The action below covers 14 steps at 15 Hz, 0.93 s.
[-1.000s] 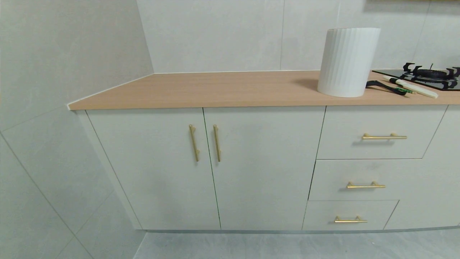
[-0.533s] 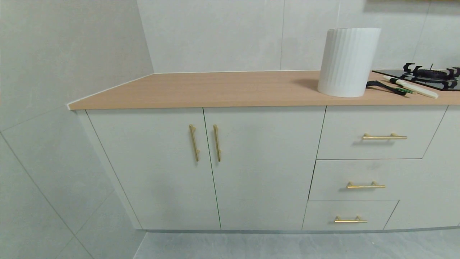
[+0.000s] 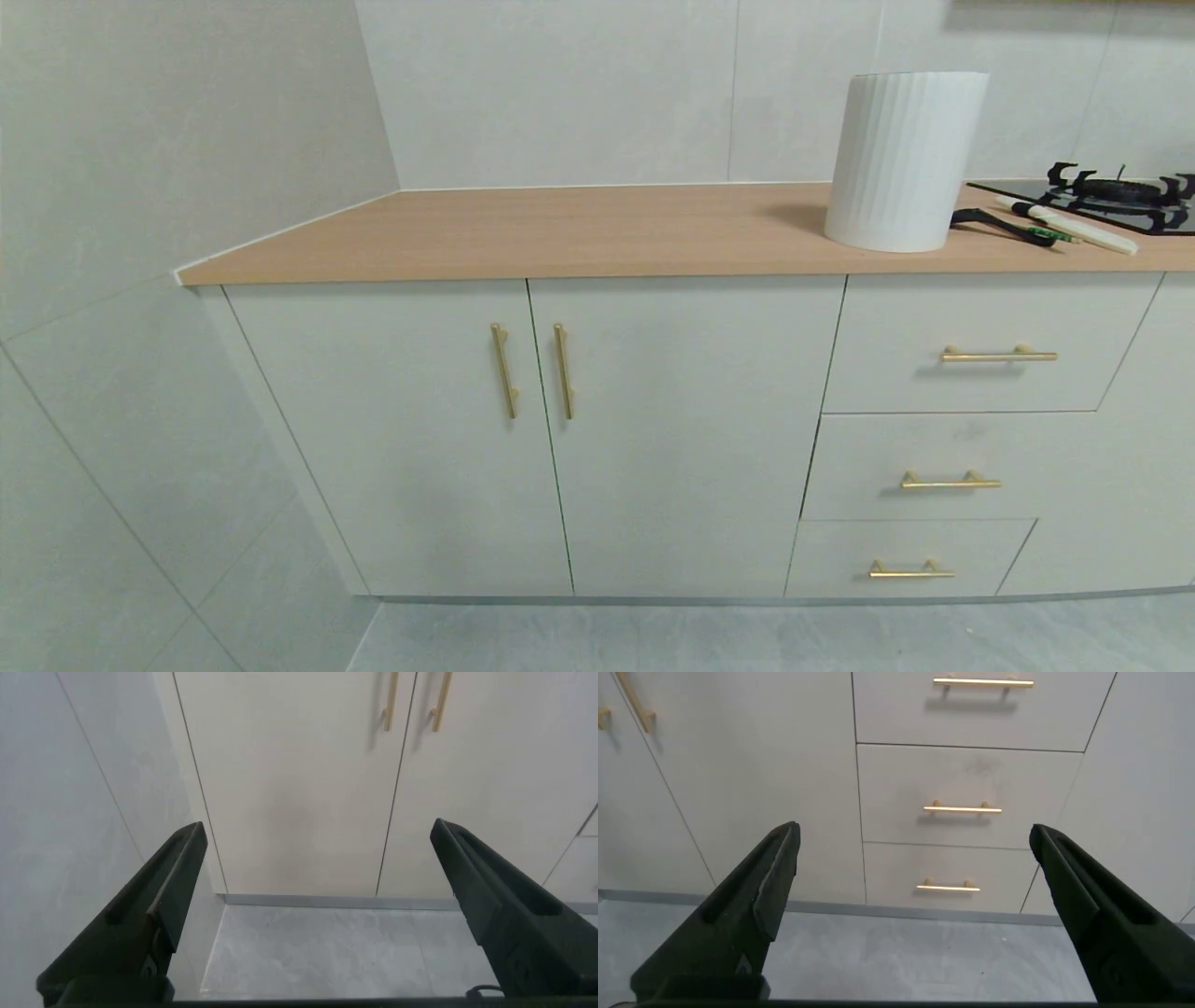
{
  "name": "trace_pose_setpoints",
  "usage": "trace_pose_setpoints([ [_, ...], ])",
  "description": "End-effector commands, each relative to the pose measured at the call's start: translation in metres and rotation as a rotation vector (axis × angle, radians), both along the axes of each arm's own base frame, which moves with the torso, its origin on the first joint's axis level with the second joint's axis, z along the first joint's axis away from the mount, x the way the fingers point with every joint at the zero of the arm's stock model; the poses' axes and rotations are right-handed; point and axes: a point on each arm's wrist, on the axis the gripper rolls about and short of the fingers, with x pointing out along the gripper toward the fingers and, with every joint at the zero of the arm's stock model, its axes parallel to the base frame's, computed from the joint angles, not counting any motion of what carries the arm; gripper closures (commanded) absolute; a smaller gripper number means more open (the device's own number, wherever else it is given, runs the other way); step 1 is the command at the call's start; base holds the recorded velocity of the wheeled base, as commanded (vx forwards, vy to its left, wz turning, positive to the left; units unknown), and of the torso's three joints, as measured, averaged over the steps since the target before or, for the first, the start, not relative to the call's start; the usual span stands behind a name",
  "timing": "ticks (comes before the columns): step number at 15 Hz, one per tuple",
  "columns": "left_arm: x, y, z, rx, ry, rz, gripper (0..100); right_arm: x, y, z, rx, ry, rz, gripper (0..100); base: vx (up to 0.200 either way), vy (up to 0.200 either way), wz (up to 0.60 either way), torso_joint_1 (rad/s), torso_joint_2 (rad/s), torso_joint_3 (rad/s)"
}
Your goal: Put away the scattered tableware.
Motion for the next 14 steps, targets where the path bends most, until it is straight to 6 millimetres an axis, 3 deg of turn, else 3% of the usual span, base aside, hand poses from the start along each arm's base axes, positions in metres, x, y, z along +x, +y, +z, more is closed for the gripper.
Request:
trace_pose_setpoints([
  [1,0.0000,0.0000,-0.0001,-0.002,0.001,0.001,0,0.0002,0.0000,-0.0001,-0.001,0.004,0.001,0,0.000,0.000,0.00,0.000,0.00,0.000],
  [10,0.0000,0.0000,-0.0001,0.002,0.001,0.001,0,0.0002,0.0000,-0.0001,0.013,0.005,0.000,0,0.000,0.000,0.00,0.000,0.00,0.000],
  [14,0.0000,0.0000,-0.0001,0.004,0.001,0.000,0,0.0002,0.0000,-0.0001,0.013,0.005,0.000,0,0.000,-0.200,0.00,0.002,0.00,0.000],
])
